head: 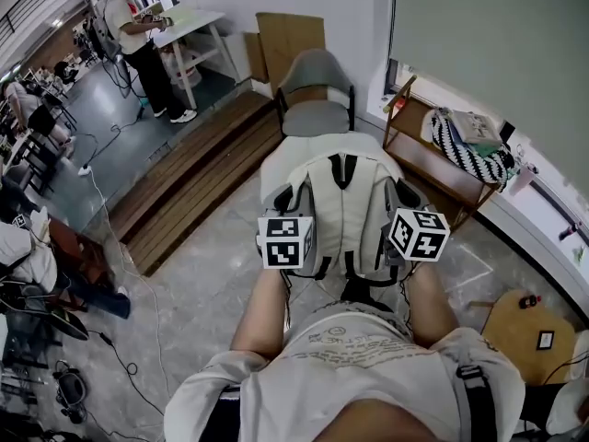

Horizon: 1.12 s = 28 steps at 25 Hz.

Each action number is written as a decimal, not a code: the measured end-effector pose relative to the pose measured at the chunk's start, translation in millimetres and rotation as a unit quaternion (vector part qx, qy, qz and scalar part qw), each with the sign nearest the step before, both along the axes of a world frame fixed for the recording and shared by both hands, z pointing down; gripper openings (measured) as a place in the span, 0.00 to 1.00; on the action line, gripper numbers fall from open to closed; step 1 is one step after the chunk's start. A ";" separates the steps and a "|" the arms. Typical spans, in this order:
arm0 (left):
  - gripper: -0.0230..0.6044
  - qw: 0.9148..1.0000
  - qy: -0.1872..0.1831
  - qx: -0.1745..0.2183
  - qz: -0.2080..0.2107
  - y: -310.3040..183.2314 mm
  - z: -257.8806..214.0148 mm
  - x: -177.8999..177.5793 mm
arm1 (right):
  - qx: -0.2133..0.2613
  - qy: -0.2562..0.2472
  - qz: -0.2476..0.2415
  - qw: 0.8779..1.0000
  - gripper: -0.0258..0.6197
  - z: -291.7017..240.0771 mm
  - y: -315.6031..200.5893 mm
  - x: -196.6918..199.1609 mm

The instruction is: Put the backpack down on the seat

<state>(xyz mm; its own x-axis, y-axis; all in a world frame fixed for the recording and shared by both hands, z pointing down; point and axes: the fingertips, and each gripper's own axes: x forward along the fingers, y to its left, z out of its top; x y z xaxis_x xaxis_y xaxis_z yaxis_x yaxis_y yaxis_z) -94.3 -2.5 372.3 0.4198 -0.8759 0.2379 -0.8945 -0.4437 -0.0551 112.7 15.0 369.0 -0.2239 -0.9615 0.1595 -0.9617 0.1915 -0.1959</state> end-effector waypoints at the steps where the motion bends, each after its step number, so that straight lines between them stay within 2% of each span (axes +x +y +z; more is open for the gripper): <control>1: 0.13 1.000 0.000 -0.001 0.001 -6.9 0.7 1.0 | -0.002 0.001 0.000 1.000 0.12 0.9 -6.5 1.0; 14: 0.13 0.999 -0.002 -0.032 0.000 -113.6 17.9 27.0 | -0.034 0.005 -0.004 0.999 0.12 15.4 -114.7 26.7; 28: 0.13 0.997 0.006 -0.071 -0.017 -245.5 50.0 57.3 | -0.079 0.017 -0.037 0.996 0.12 45.2 -253.5 55.8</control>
